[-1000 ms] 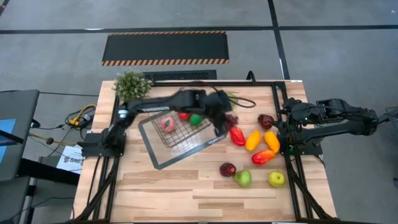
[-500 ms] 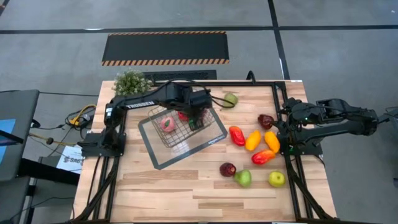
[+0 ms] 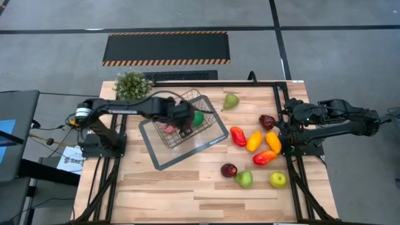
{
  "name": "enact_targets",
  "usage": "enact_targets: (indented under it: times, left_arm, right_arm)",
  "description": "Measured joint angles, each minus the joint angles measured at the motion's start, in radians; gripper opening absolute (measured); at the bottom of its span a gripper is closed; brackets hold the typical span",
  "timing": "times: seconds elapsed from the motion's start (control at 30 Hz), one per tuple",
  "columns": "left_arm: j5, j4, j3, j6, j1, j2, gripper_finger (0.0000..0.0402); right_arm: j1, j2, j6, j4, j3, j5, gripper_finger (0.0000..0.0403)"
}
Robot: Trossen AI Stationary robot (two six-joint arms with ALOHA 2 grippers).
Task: Build produce basket
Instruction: Put the red grapes into the gold wire basket
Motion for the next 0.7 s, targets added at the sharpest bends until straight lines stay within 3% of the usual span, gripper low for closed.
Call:
enact_targets:
  times: [0.2, 0.37, 0.47, 0.57, 0.7]
  left_arm:
    - [0.018, 0.186, -0.261, -0.130, -0.022, -0.071, 0.0076]
    - [0.079, 0.328, -0.373, -0.169, -0.028, -0.073, 0.0076]
    - [0.042, 0.330, -0.403, -0.231, -0.028, -0.073, 0.0079]
    - [0.020, 0.333, -0.411, -0.243, -0.027, -0.073, 0.0103]
    - [0.024, 0.332, -0.409, -0.244, -0.028, -0.073, 0.0170]
  right_arm:
    - [0.000, 0.000, 0.000, 0.000, 0.000, 0.000, 0.0385]
    - [-0.001, 0.000, 0.003, 0.001, 0.000, 0.000, 0.0385]
    - [-0.001, 0.000, 0.016, 0.002, 0.000, 0.000, 0.0385]
    - [-0.001, 0.000, 0.032, 0.000, 0.000, 0.000, 0.0385]
    - [-0.001, 0.000, 0.034, 0.001, 0.000, 0.000, 0.0385]
